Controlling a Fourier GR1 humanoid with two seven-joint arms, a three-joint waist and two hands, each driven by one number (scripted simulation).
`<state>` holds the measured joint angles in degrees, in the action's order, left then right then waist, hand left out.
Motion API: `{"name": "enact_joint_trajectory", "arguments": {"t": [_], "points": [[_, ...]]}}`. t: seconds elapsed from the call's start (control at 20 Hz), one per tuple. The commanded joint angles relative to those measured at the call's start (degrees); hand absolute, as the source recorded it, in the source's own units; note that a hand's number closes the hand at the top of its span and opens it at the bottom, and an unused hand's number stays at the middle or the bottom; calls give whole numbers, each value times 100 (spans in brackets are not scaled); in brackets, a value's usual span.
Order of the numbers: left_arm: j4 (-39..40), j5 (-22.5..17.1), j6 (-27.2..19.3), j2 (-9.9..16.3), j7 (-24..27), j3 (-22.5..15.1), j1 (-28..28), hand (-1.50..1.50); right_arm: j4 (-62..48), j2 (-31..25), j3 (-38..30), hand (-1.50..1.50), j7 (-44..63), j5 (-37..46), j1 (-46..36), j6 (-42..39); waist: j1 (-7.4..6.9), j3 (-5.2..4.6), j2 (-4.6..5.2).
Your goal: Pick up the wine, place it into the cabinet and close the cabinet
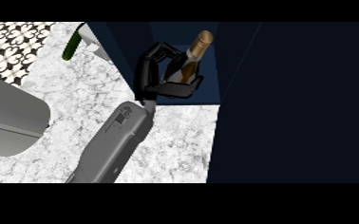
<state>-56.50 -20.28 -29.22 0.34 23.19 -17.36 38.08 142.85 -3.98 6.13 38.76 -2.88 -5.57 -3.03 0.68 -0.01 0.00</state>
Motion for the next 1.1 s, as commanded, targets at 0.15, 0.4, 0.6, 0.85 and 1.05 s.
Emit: {"name": "enact_joint_trajectory", "arguments": {"t": [0.15, 0.4, 0.6, 0.85, 1.05], "points": [[733, -316, 85, -33, 76, 161, 641, 150, 416, 170, 224, -150, -392, -116, 532, -167, 36, 2, 8], [1655, -136, 265, -32, 75, 543, 1178, 150, 332, 41, -151, -150, -67, -356, 173, -84, 23, 2, 13], [2722, -281, 611, -32, 701, 925, 1600, 150, 339, 125, 246, -150, -271, -139, 470, -198, 106, 0, 43], [2866, -122, 348, 55, 748, 1016, 2054, 150, 457, 43, -89, -150, 31, -472, 217, -141, 85, -1, 34], [3480, -226, 372, -32, 1401, 1274, 2224, 150, 375, 205, 284, -150, -216, -81, 397, -112, 153, -1, 56]]}}
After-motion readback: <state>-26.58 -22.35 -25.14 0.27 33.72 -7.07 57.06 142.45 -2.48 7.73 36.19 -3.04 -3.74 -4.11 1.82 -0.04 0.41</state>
